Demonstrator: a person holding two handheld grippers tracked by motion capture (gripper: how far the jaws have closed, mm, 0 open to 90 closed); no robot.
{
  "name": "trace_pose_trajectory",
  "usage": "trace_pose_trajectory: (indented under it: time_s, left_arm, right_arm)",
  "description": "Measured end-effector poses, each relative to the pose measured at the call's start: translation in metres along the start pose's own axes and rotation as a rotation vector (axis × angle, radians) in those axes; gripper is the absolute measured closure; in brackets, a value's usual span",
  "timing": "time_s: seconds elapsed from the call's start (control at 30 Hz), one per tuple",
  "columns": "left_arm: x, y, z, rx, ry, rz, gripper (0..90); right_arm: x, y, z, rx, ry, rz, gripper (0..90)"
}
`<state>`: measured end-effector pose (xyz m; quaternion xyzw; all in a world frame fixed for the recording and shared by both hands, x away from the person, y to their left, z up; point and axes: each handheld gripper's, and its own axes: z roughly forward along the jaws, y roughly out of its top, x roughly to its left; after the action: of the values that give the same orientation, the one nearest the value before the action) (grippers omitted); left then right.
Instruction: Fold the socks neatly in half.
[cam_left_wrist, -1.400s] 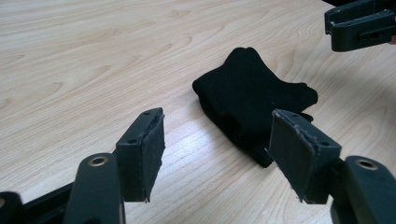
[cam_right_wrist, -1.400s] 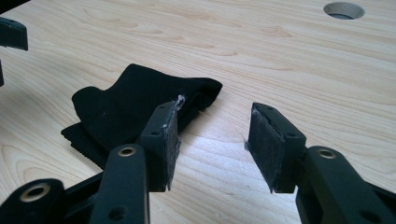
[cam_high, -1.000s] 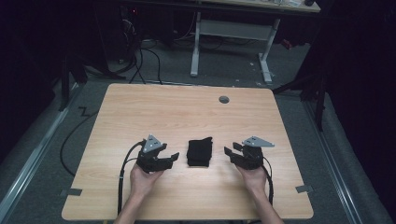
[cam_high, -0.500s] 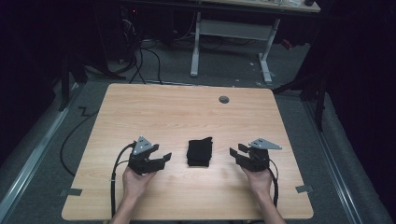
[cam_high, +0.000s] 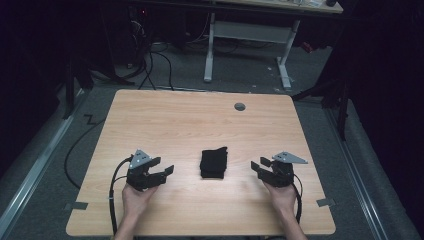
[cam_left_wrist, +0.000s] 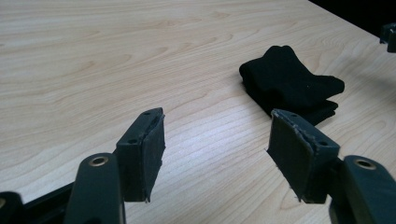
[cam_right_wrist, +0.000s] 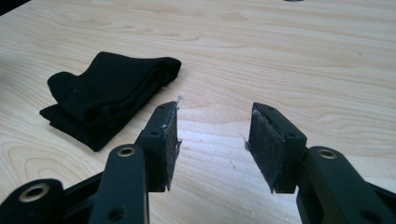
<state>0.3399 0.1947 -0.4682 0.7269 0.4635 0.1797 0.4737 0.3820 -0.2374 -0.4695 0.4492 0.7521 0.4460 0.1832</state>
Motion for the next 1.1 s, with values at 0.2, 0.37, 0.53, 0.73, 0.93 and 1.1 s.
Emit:
trace_pose_trajectory:
  time_s: [0.2,0.37,0.53,0.73,0.93,1.1]
  left_arm:
    - [0.005,-0.003,-0.004,-0.006,0.008,-0.009,36.5]
    - [0.010,-0.007,-0.004,-0.006,0.022,-0.023,36.5]
    - [0.013,-0.011,-0.004,0.002,0.034,-0.041,36.6]
    - [0.017,-0.012,0.001,0.019,0.050,-0.052,36.6]
    - [0.021,-0.015,0.006,0.038,0.073,-0.064,36.6]
    - [0.024,-0.016,0.007,0.059,0.096,-0.058,36.4]
  right_arm:
    - [-0.004,-0.004,-0.005,0.006,-0.010,0.003,52.7]
    - [-0.009,-0.011,-0.008,0.012,-0.019,0.020,52.7]
    - [-0.015,-0.016,-0.012,0.014,-0.031,0.037,52.6]
    - [-0.020,-0.021,-0.012,0.029,-0.045,0.035,52.8]
    - [-0.028,-0.025,-0.012,0.039,-0.064,0.040,52.7]
    - [-0.033,-0.029,-0.012,0.047,-0.078,0.052,51.7]
